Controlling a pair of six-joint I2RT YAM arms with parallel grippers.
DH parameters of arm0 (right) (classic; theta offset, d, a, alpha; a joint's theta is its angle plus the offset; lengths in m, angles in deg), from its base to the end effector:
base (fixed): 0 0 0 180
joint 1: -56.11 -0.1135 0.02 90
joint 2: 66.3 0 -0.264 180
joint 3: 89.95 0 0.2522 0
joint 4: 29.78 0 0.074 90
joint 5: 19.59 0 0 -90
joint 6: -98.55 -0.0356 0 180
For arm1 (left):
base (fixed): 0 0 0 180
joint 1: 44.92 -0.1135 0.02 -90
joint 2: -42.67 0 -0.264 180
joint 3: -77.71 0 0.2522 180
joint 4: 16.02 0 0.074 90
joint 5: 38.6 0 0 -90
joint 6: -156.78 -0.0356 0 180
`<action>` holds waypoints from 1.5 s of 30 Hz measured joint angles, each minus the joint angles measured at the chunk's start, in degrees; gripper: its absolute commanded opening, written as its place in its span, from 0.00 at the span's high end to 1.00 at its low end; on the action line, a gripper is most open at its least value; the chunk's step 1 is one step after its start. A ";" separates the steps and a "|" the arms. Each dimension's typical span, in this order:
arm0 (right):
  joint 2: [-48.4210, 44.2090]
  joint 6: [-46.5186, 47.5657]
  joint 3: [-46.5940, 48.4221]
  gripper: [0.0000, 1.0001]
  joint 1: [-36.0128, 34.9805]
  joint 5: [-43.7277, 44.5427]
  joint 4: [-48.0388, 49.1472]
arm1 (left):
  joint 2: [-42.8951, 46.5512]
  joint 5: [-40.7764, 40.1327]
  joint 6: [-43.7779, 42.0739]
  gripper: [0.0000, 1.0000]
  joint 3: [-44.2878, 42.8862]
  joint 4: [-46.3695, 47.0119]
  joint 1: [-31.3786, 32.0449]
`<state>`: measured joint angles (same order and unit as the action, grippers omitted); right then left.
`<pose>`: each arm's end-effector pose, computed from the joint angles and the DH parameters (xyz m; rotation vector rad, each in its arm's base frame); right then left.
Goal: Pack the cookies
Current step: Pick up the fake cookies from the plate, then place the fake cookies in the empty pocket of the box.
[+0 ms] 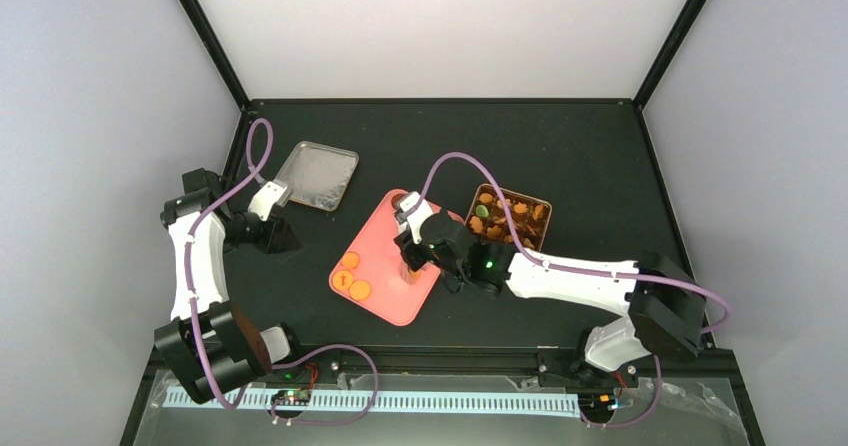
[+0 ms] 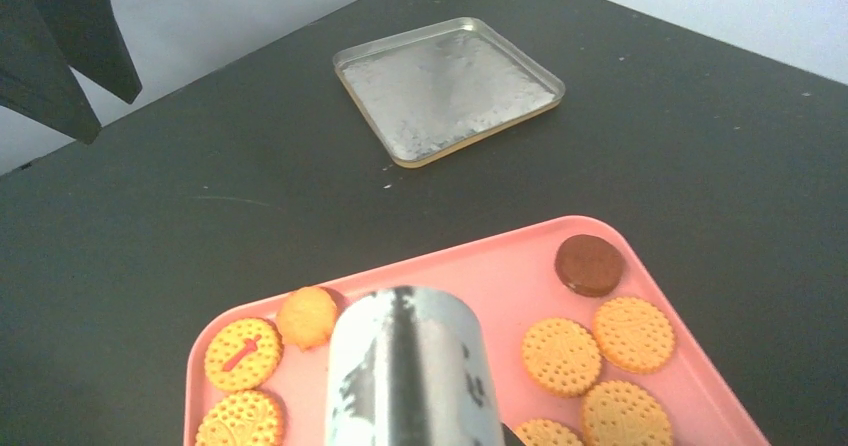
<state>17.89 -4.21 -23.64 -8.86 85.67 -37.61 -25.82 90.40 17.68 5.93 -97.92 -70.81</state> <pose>0.1485 0.2959 0.2517 -0.7458 1.9134 0.5935 0.1853 0.0650 0.2739 0.5940 2.4502 -0.5550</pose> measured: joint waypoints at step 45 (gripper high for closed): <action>-33.03 0.39 -8.17 0.67 15.93 16.57 -24.87 | 0.00 0.48 -0.15 0.49 0.00 -0.02 0.00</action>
<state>-15.14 -3.81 -31.81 7.07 102.24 -62.48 -25.82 90.89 17.53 5.93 -97.94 -70.81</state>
